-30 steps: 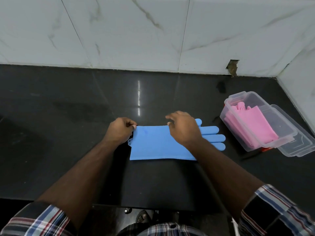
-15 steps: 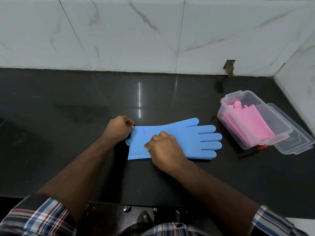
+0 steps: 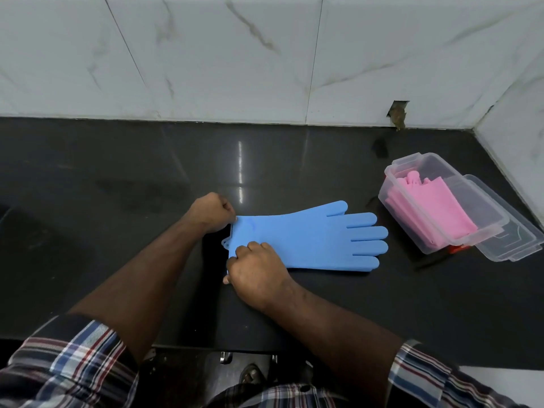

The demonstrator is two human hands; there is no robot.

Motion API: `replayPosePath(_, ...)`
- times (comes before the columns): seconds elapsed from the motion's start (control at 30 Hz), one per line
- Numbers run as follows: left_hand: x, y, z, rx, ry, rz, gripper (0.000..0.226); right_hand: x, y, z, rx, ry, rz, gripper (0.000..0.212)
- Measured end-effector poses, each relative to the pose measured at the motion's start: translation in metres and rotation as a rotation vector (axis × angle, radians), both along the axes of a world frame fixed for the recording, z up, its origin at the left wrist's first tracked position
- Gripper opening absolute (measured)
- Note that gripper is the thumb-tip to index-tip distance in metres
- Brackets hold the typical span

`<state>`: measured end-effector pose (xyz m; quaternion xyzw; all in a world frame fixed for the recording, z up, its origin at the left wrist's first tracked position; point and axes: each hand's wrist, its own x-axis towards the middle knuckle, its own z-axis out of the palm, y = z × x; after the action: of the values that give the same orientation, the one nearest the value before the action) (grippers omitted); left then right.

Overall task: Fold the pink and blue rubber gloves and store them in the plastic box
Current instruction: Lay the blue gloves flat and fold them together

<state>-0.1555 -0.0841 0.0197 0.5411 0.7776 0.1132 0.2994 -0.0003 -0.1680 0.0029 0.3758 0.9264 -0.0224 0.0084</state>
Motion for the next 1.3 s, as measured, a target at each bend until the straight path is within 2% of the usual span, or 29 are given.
replayPosePath(0.23, -0.005, 0.002, 0.002, -0.016, -0.236, 0.075, 0.009, -0.006, -0.005, 0.009, 0.056, -0.019, -0.015, 0.016)
replayPosePath(0.33, -0.002, 0.002, 0.008, -0.005, -0.286, 0.054, 0.011, -0.003, -0.009, 0.014, 0.042, -0.01, -0.013, 0.029)
replayPosePath(0.4, -0.001, 0.002, 0.013, 0.003, -0.307, 0.012, 0.012, -0.001, -0.011, 0.019, 0.018, -0.006, -0.023, 0.022)
replayPosePath(0.6, -0.013, 0.007, 0.019, -0.041, -0.37, -0.097, 0.021, 0.007, -0.012, 0.032, -0.144, 0.165, -0.12, 0.009)
replayPosePath(0.77, -0.023, 0.011, 0.031, -0.123, -0.444, -0.214, 0.025, 0.015, -0.01, 0.048, -0.114, 0.319, -0.216, 0.007)
replayPosePath(0.93, -0.045, 0.007, 0.041, -0.133, -0.524, -0.309, 0.038, 0.017, -0.013, 0.057, -0.067, 0.373, -0.207, 0.008)
replayPosePath(1.0, -0.05, 0.004, 0.044, -0.112, -0.536, -0.337, 0.035, 0.02, -0.014, 0.061, -0.088, 0.415, -0.189, 0.01)
replayPosePath(1.07, -0.05, 0.002, 0.047, -0.08, -0.555, -0.338, 0.019, 0.028, -0.016, 0.067, -0.132, 0.444, -0.176, 0.014)
replayPosePath(1.1, -0.048, 0.001, 0.05, -0.061, -0.567, -0.346, 0.027, 0.034, -0.015, 0.07, -0.151, 0.466, -0.18, 0.018)
replayPosePath(1.17, -0.042, 0.002, 0.054, -0.005, -0.564, -0.371, 0.067, 0.046, -0.014, 0.076, -0.192, 0.543, -0.216, 0.022)
replayPosePath(1.2, -0.037, 0.002, 0.057, 0.025, -0.564, -0.384, 0.074, 0.053, -0.013, 0.079, -0.207, 0.582, -0.242, 0.022)
replayPosePath(1.27, -0.025, 0.006, 0.062, 0.052, -0.574, -0.419, 0.072, 0.069, -0.01, 0.083, -0.232, 0.654, -0.307, 0.021)
replayPosePath(1.3, -0.018, 0.008, 0.064, 0.071, -0.582, -0.417, 0.064, 0.078, -0.008, 0.084, -0.254, 0.706, -0.341, 0.019)
